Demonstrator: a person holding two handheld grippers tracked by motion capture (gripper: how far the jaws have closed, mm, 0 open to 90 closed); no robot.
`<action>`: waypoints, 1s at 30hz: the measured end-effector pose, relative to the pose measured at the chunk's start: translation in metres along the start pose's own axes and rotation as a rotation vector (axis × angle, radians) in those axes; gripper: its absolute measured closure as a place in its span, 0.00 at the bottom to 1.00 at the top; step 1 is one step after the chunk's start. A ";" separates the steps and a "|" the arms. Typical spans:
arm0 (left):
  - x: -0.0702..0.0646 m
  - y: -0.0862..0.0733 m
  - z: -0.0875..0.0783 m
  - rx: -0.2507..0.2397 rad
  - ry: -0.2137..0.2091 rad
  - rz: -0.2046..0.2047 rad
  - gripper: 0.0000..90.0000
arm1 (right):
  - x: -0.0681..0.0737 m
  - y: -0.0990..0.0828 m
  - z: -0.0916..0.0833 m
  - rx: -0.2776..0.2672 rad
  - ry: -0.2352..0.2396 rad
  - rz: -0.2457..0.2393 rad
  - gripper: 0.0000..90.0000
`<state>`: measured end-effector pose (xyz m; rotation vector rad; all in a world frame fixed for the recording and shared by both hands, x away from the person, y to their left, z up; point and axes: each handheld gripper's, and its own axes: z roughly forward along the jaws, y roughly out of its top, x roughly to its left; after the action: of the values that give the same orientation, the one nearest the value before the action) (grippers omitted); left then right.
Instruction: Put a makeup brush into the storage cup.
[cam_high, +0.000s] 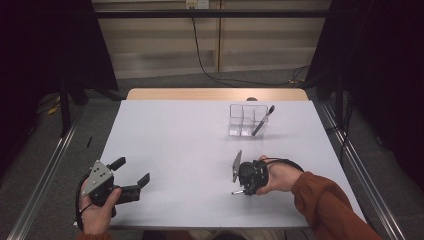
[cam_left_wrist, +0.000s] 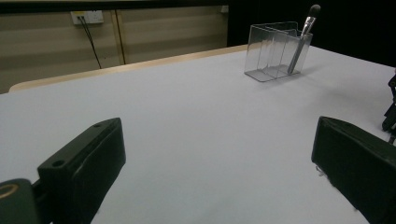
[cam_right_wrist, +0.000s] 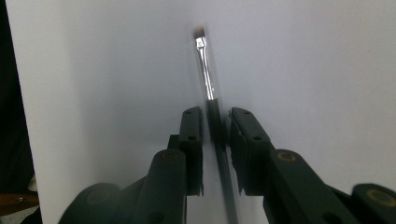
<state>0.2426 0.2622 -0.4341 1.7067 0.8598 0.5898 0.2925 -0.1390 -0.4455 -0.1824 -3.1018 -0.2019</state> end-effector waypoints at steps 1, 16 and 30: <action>0.000 0.000 0.000 -0.001 0.001 0.001 0.03 | 0.000 0.000 0.000 0.001 0.001 -0.001 0.84; 0.000 0.000 0.000 0.002 0.002 -0.004 0.03 | -0.001 0.002 0.000 0.013 0.013 0.004 0.91; 0.001 -0.001 0.000 0.004 0.003 -0.002 0.03 | -0.002 -0.001 0.000 -0.011 0.022 0.011 0.95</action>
<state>0.2431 0.2628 -0.4346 1.7089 0.8653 0.5891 0.2941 -0.1402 -0.4459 -0.1958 -3.0776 -0.2193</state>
